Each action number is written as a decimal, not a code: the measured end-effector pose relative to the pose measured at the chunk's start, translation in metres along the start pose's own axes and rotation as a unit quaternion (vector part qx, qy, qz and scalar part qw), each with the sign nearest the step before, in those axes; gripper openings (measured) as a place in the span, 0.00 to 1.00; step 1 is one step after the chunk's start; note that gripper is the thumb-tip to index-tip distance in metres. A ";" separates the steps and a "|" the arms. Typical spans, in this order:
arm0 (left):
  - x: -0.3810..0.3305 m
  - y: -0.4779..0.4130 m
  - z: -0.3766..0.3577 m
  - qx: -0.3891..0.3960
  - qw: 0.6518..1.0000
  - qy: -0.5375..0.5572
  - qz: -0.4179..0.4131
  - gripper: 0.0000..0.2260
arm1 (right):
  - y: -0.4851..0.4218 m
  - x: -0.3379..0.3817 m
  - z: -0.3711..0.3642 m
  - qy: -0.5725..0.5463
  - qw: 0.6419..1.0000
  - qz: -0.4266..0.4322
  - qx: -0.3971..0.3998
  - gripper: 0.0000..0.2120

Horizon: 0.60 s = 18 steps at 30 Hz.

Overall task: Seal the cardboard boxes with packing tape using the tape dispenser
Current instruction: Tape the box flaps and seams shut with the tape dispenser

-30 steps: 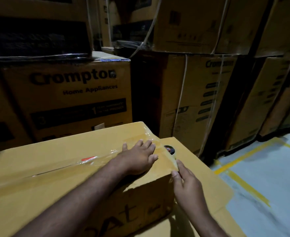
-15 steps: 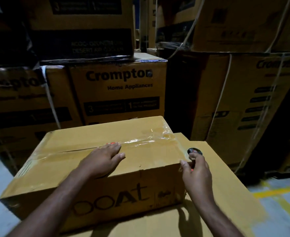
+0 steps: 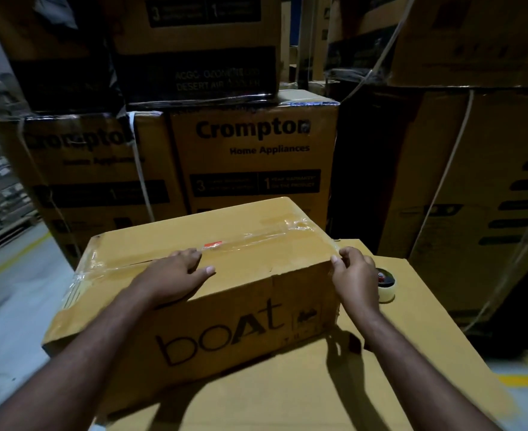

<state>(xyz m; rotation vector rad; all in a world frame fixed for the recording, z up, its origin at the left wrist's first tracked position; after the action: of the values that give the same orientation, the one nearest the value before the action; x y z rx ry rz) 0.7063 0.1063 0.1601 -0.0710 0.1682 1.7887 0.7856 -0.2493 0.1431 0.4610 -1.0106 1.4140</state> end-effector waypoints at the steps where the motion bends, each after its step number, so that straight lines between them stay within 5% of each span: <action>1: 0.000 0.002 0.001 0.000 1.000 -0.005 0.007 0.34 | -0.004 0.002 -0.004 0.009 1.000 -0.002 0.011 0.17; 10: -0.012 0.018 0.009 0.002 0.999 -0.040 0.034 0.35 | 0.010 0.051 -0.050 0.089 0.986 0.051 0.135 0.36; 15: -0.009 0.017 0.014 -0.005 0.999 -0.035 0.033 0.28 | 0.091 0.118 -0.109 0.160 0.911 0.262 0.276 0.31; 18: 0.012 0.020 0.017 -0.003 0.999 0.027 0.020 0.20 | 0.079 0.119 -0.110 0.095 0.936 0.248 0.232 0.22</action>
<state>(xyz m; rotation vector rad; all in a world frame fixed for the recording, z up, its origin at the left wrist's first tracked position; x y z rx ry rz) 0.6844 0.1161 0.1765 -0.1215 0.2045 1.8286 0.7271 -0.0795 0.1568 0.4124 -0.6487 2.1303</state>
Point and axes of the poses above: each hand's wrist, its own y-axis away from the middle knuckle, its own z-axis out of the back of the hand, x = y × z, the point moved 8 cm from there along -y, towards the middle knuckle, and after that the axes turned 1 degree about z, right-handed, at the moved point
